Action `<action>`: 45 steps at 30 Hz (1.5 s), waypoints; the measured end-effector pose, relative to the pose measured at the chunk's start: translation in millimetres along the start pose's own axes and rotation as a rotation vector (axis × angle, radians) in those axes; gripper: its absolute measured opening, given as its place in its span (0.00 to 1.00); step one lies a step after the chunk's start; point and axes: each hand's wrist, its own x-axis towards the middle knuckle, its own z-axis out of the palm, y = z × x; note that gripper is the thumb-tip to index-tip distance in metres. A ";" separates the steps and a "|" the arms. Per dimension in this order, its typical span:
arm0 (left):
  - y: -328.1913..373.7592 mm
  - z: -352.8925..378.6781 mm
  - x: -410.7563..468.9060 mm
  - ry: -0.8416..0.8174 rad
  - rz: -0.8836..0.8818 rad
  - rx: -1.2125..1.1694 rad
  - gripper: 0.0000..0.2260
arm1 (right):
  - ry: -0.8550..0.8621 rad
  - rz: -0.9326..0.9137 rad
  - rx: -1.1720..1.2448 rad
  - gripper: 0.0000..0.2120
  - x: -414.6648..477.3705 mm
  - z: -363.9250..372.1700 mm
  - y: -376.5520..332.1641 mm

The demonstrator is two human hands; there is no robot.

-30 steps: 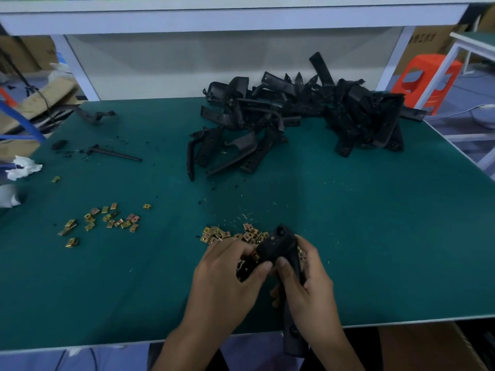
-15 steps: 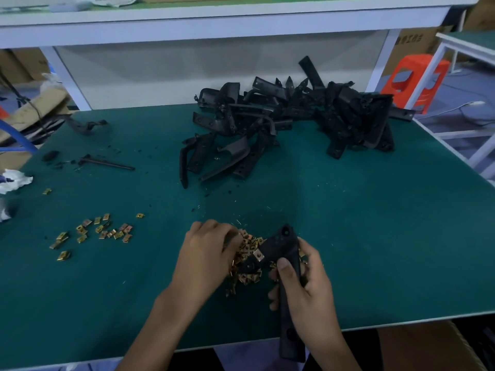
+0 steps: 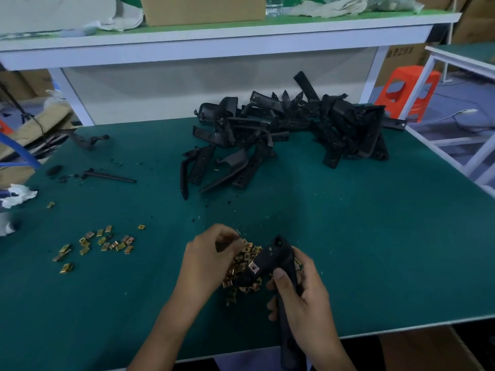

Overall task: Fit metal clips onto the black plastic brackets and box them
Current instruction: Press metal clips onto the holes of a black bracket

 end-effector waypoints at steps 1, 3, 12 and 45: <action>2.4 -3.4 -2.3 -0.009 -0.019 -0.098 0.06 | 0.001 -0.004 0.001 0.16 0.0 -0.1 1.3; 7.0 -9.8 -7.6 -0.037 0.007 -0.232 0.08 | -0.008 -0.001 0.004 0.16 -0.2 -0.1 3.2; 22.5 -14.0 -18.1 -0.168 -0.057 -0.543 0.07 | -0.062 0.009 0.001 0.23 -1.4 -0.9 5.4; 34.1 -9.8 -24.5 -0.275 -0.135 -0.569 0.11 | -0.115 -0.025 -0.049 0.17 -1.5 -2.8 3.2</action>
